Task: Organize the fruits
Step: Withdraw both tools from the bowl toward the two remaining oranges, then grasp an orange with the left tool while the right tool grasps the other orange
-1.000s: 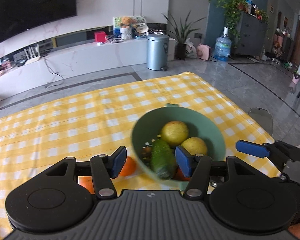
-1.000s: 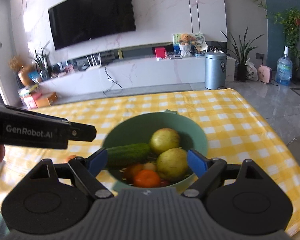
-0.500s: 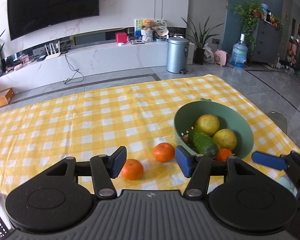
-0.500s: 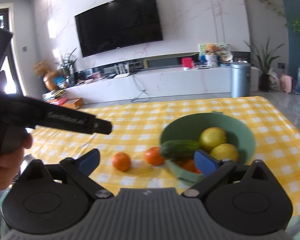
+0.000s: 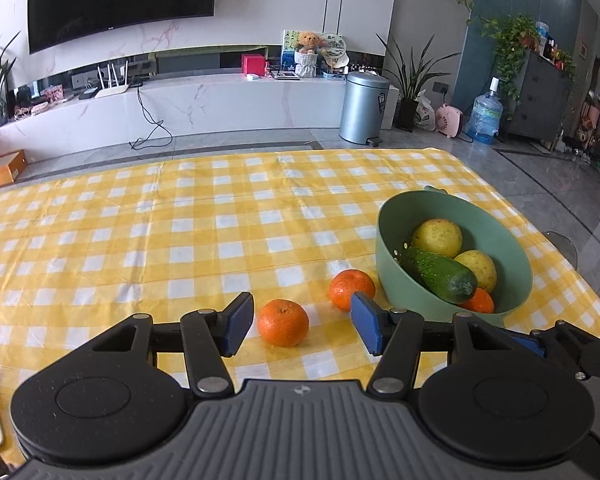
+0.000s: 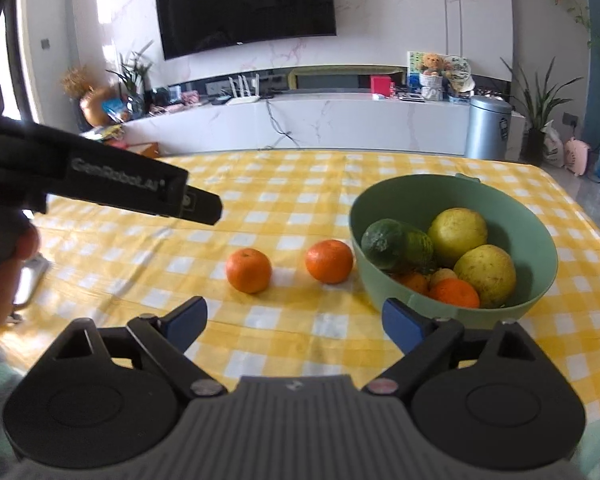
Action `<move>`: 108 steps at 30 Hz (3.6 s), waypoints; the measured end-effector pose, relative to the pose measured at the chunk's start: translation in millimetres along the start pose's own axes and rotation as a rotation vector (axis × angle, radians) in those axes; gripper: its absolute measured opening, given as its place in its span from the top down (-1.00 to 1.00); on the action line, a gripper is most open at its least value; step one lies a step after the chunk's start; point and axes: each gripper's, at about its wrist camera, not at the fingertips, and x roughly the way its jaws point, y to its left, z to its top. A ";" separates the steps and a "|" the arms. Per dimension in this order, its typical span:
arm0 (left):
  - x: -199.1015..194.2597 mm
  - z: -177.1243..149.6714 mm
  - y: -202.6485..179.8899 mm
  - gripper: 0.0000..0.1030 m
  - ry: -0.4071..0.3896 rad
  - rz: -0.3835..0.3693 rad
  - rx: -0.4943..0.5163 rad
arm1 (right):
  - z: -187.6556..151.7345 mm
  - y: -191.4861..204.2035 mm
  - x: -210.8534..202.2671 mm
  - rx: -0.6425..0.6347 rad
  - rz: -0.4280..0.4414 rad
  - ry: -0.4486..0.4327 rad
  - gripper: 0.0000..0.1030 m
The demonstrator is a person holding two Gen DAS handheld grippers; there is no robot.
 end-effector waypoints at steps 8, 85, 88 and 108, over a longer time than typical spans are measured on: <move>21.4 -10.8 19.1 -0.24 0.018 -0.019 -0.066 | 4.0 0.9 28.6 0.008 -0.032 0.030 -0.48; 58.4 -18.1 73.4 0.11 0.091 -0.032 -0.300 | 82.6 46.7 149.2 -1.027 0.136 0.600 0.08; 65.4 -21.5 73.5 0.11 0.122 -0.032 -0.296 | 81.8 46.6 160.7 -1.047 0.129 0.637 0.07; 81.9 -28.3 43.0 -0.03 0.175 0.096 -0.073 | 76.9 40.0 188.3 -1.087 0.010 0.647 0.29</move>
